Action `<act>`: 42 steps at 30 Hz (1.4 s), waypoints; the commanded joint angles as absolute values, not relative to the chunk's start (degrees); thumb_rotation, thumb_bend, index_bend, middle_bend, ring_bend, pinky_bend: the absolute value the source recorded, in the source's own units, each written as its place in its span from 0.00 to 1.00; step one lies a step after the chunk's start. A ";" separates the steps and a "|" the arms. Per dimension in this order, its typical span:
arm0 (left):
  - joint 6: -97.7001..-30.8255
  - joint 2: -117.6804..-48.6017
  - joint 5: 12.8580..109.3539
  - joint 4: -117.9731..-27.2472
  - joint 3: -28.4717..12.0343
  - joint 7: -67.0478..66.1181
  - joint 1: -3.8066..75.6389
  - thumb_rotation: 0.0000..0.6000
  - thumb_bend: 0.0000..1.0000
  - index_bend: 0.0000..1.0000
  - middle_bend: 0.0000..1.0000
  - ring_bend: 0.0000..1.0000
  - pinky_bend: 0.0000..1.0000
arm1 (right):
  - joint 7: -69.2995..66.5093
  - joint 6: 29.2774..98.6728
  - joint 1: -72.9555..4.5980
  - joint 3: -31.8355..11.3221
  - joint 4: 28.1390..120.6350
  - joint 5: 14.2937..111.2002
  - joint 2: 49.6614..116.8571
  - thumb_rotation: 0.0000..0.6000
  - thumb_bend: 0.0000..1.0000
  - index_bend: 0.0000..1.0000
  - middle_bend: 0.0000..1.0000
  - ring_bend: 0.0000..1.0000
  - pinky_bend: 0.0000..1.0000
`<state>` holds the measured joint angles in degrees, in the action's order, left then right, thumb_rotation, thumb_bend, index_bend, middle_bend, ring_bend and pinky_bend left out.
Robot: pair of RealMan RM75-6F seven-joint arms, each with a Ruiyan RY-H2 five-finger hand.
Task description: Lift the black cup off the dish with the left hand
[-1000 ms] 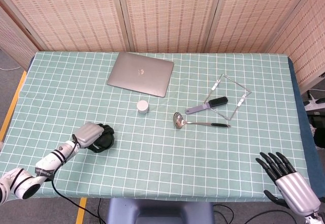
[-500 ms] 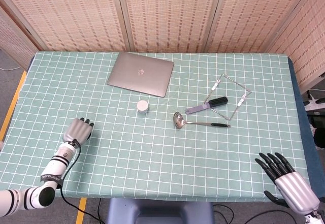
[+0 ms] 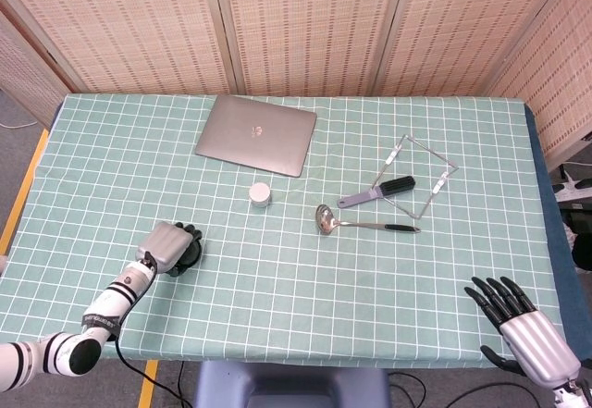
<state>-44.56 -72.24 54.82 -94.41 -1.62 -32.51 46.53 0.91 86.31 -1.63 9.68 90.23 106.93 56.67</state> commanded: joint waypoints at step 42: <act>-38.71 -75.30 61.93 -86.88 1.58 -22.39 46.94 1.00 0.34 0.00 0.00 0.00 0.17 | -1.36 87.06 -1.77 10.10 90.27 107.33 56.60 1.00 0.17 0.00 0.00 0.00 0.00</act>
<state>-37.85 -74.96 62.25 -86.88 1.24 -21.34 46.84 -1.37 87.06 -1.77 10.10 90.27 107.32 56.61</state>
